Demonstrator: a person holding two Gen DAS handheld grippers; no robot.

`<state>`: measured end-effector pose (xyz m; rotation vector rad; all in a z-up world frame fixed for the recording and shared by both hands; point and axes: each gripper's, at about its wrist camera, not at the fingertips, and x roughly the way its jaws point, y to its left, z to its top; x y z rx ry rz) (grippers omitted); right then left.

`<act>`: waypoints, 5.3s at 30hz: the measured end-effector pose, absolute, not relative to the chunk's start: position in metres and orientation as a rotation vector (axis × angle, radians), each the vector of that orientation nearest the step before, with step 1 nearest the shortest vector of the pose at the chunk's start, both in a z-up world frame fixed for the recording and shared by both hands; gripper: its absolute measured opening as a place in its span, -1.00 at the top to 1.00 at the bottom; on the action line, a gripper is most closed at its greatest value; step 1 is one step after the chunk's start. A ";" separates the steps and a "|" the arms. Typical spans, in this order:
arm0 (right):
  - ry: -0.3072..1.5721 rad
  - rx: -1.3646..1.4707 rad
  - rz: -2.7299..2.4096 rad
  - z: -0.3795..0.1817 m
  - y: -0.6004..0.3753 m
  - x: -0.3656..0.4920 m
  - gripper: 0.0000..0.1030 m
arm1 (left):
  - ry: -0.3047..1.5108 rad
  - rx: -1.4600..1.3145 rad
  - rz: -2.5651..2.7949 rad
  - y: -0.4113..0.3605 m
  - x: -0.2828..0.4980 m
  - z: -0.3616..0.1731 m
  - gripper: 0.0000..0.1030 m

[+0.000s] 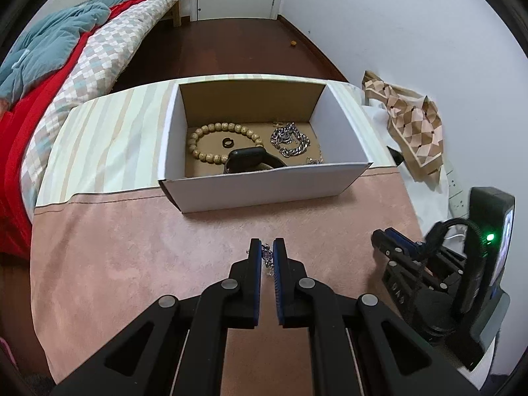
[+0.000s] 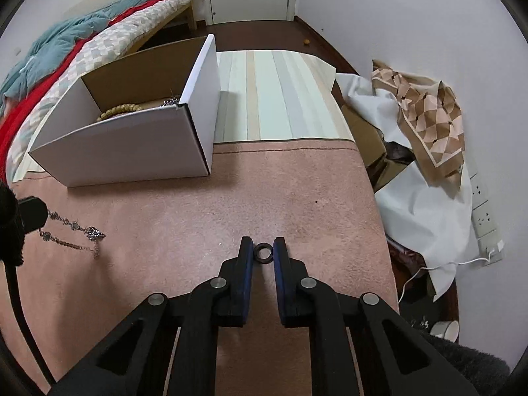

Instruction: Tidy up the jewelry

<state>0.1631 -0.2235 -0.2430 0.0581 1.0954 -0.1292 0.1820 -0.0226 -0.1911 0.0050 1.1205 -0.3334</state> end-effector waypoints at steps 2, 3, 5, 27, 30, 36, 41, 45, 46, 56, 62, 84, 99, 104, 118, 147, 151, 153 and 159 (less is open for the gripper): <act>1.080 0.113 -0.126 -0.236 -0.230 0.160 0.76 | 1.102 -0.010 -0.345 -0.020 0.181 -0.177 0.92; 1.064 0.137 -0.125 -0.229 -0.233 0.159 0.76 | 1.096 -0.015 -0.352 -0.019 0.181 -0.172 0.92; 1.020 0.196 -0.111 -0.205 -0.240 0.155 0.76 | 1.070 -0.036 -0.374 -0.018 0.182 -0.151 0.92; 1.026 0.265 0.157 -0.104 -0.202 0.280 0.76 | 1.041 -0.024 -0.407 -0.014 0.300 -0.089 0.91; 1.083 0.247 0.155 -0.123 -0.198 0.299 0.76 | 1.086 -0.018 -0.383 -0.013 0.313 -0.110 0.91; 1.140 0.193 0.132 -0.141 -0.196 0.324 0.76 | 1.150 0.003 -0.347 -0.009 0.329 -0.136 0.89; 1.211 0.176 0.124 -0.155 -0.198 0.340 0.73 | 1.234 0.026 -0.222 -0.005 0.337 -0.151 0.81; 1.221 0.169 0.084 -0.155 -0.203 0.342 0.29 | 1.208 0.046 -0.167 0.000 0.334 -0.150 0.66; 1.213 0.173 0.080 -0.153 -0.205 0.341 0.03 | 1.195 0.050 -0.150 0.002 0.332 -0.147 0.56; 1.145 0.117 -0.026 -0.129 -0.214 0.312 -0.85 | 1.045 0.077 -0.050 0.016 0.303 -0.126 -0.82; 1.169 0.036 -0.090 -0.137 -0.208 0.282 -0.97 | 1.052 0.067 -0.054 0.024 0.271 -0.132 -1.00; 0.983 0.005 -0.150 -0.042 -0.208 0.157 -1.00 | 0.889 0.035 -0.028 0.024 0.136 -0.037 -1.00; 0.783 0.014 -0.139 0.073 -0.205 0.037 -1.00 | 0.766 -0.007 -0.035 0.035 0.047 0.048 -1.00; 0.743 0.015 -0.134 0.100 -0.202 0.003 -1.00 | 0.754 -0.013 -0.050 0.038 0.027 0.061 -1.00; 0.743 0.014 -0.136 0.115 -0.198 -0.010 -1.00 | 0.783 -0.003 -0.040 0.036 0.030 0.058 -1.00; 0.905 -0.023 -0.191 0.056 -0.202 0.117 -1.00 | 0.902 0.030 0.024 0.020 0.127 0.020 -1.00; 0.922 -0.031 -0.197 0.050 -0.204 0.124 -1.00 | 0.927 0.032 0.023 0.018 0.132 0.012 -1.00; 0.932 -0.033 -0.198 0.048 -0.205 0.127 -1.00 | 0.938 0.032 0.024 0.018 0.134 0.009 -1.00; 0.951 -0.036 -0.200 0.041 -0.205 0.131 -1.00 | 0.948 0.035 0.029 0.015 0.137 0.004 -1.00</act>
